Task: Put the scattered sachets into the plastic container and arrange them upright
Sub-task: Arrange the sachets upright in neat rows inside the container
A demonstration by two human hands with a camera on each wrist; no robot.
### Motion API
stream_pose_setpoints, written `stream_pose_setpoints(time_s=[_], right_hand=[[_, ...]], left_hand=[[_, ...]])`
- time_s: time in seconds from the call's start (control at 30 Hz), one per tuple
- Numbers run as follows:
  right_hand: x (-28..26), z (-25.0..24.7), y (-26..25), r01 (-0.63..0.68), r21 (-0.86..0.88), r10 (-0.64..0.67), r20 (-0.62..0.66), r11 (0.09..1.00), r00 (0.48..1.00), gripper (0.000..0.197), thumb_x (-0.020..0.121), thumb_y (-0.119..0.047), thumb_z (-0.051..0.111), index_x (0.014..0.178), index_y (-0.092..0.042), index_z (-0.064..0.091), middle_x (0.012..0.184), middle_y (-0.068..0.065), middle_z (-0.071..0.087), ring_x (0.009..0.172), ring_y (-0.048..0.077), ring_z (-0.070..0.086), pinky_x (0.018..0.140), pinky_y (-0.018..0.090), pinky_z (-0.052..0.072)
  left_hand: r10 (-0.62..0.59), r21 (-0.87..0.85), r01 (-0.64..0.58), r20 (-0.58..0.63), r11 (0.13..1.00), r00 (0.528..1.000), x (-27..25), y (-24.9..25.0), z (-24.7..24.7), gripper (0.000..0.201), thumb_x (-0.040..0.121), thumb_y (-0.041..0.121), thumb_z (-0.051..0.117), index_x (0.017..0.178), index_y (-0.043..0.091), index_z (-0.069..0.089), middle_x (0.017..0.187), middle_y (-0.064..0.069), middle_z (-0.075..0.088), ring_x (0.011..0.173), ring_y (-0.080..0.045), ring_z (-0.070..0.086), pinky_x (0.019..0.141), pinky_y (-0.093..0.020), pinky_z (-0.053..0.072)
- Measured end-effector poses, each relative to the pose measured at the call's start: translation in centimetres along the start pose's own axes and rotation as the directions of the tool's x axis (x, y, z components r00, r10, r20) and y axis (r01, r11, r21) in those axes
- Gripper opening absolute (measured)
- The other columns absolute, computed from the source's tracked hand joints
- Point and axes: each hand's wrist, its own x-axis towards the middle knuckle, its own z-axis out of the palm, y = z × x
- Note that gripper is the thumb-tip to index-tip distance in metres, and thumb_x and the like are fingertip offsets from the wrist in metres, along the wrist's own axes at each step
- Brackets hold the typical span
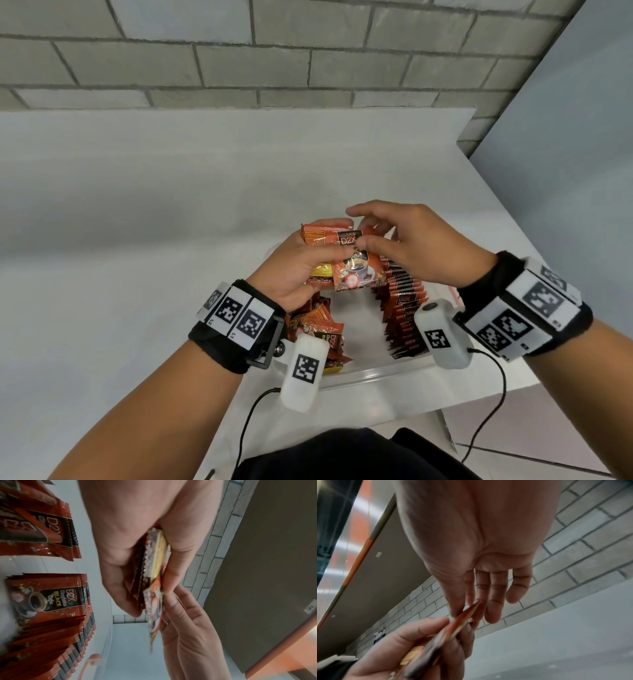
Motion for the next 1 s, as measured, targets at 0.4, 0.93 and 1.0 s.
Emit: stream_pose_setpoints(time_s=[0.4,0.93,1.0], right_hand=[[2.4,1.2,2.7,-0.137,-0.27,0.201,0.224,0.953,0.954,0.011,0.084,-0.018,0.07,0.086,-0.023,0.061,0.081,-0.007,0.063,0.076,0.012,0.059,0.065,0.019,0.042],[3.9,4.6,2.7,0.008,-0.659,0.206,0.246,0.752,0.947,0.011,0.089,-0.02,0.057,0.082,-0.024,0.05,0.08,-0.006,0.053,0.075,0.017,0.048,0.072,0.027,0.029],[3.9,4.8,2.8,0.03,-0.694,0.202,0.251,0.719,0.947,0.012,0.09,-0.019,0.055,0.082,-0.024,0.048,0.08,-0.005,0.052,0.075,0.017,0.047,0.072,0.028,0.028]], left_hand=[[-0.047,-0.16,-0.002,-0.301,0.987,0.952,-0.3,1.2,-2.7,0.011,0.09,0.016,0.061,0.099,0.01,0.058,0.083,-0.01,0.064,0.065,-0.02,0.061,0.062,-0.032,0.052],[-0.065,-0.192,0.009,-0.286,0.981,0.956,-1.1,1.2,-3.2,0.01,0.09,0.017,0.061,0.099,0.011,0.059,0.081,-0.009,0.064,0.063,-0.02,0.061,0.06,-0.031,0.053],[-0.068,-0.192,0.012,-0.285,0.981,0.956,-1.1,1.1,-3.2,0.011,0.09,0.017,0.061,0.099,0.011,0.059,0.081,-0.009,0.064,0.063,-0.02,0.061,0.062,-0.032,0.052]])
